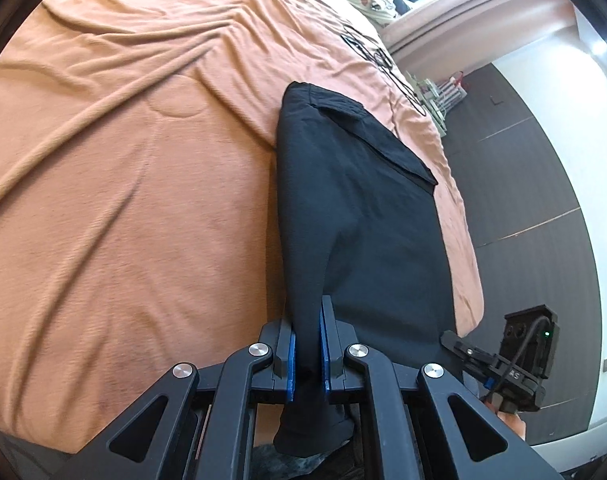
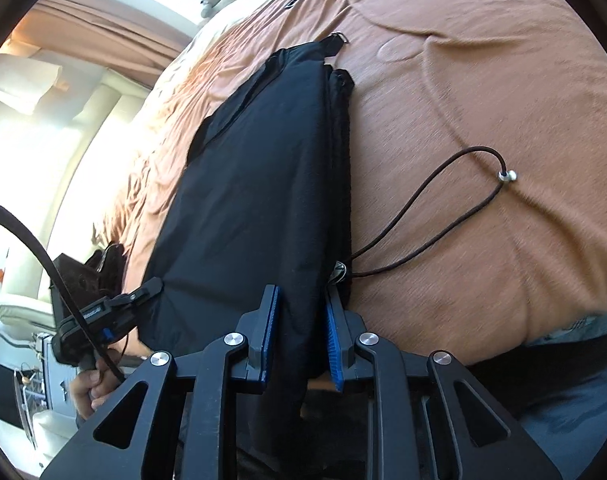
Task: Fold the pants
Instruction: 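Pinch the black pants hem with left gripper while right gripper pinches the stack edge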
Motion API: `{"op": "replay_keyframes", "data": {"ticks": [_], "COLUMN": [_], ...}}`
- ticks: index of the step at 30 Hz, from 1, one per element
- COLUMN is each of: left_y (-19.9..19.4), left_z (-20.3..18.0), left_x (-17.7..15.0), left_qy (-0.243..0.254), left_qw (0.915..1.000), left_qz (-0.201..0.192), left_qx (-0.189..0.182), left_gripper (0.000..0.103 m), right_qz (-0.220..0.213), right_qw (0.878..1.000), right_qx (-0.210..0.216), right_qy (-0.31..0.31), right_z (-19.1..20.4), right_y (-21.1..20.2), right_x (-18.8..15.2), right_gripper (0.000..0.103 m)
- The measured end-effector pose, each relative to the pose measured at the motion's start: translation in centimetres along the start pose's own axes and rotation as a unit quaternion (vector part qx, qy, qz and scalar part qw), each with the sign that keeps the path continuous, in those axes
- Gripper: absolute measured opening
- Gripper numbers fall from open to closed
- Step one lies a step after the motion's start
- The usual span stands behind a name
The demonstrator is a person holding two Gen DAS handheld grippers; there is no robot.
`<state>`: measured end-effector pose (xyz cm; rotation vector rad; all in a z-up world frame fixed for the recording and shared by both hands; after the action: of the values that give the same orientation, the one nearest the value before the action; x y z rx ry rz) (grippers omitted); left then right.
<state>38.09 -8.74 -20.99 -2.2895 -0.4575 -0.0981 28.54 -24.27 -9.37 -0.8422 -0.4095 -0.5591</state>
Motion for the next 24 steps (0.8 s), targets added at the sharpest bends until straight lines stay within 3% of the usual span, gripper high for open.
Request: {"op": "replay_keyframes", "data": {"ticks": [12,16,24], "left_y": [-0.2,0.0,0.1], "left_z": [1.3,1.5,2.4], "left_x": [-0.3,-0.4,-1.2], "left_qy": [0.001,-0.001,-0.005], "left_qw": [0.9997,0.9994,0.9993], "left_qz": [0.011,0.017,0.025], "left_qx": [0.023,0.031,0.028], "left_gripper": [0.012,0.025,0.031], "right_qz": [0.012,0.018,0.037], "right_qw": [1.000,0.999,0.999], "right_qx": [0.025,0.035,0.031], "right_qy": [0.000,0.013,-0.005], "right_z": [0.0,-0.1,0.9], "right_y": [-1.6,-1.5,-0.7], "right_x": [-1.9,-2.0,-3.0], "right_gripper": [0.013,0.013,0.013]}}
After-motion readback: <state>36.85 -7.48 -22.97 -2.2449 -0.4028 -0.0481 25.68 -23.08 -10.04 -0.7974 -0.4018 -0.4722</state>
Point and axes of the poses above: each gripper's, at about its wrist camera, not at the fingertips, and y roughly the way its jaws point, z to its left, x to its top, the point moved 4 cm from there along y, roughly the way its jaws point, and after that the axes turned 9 degrees about -y, right-handed, at the moved point
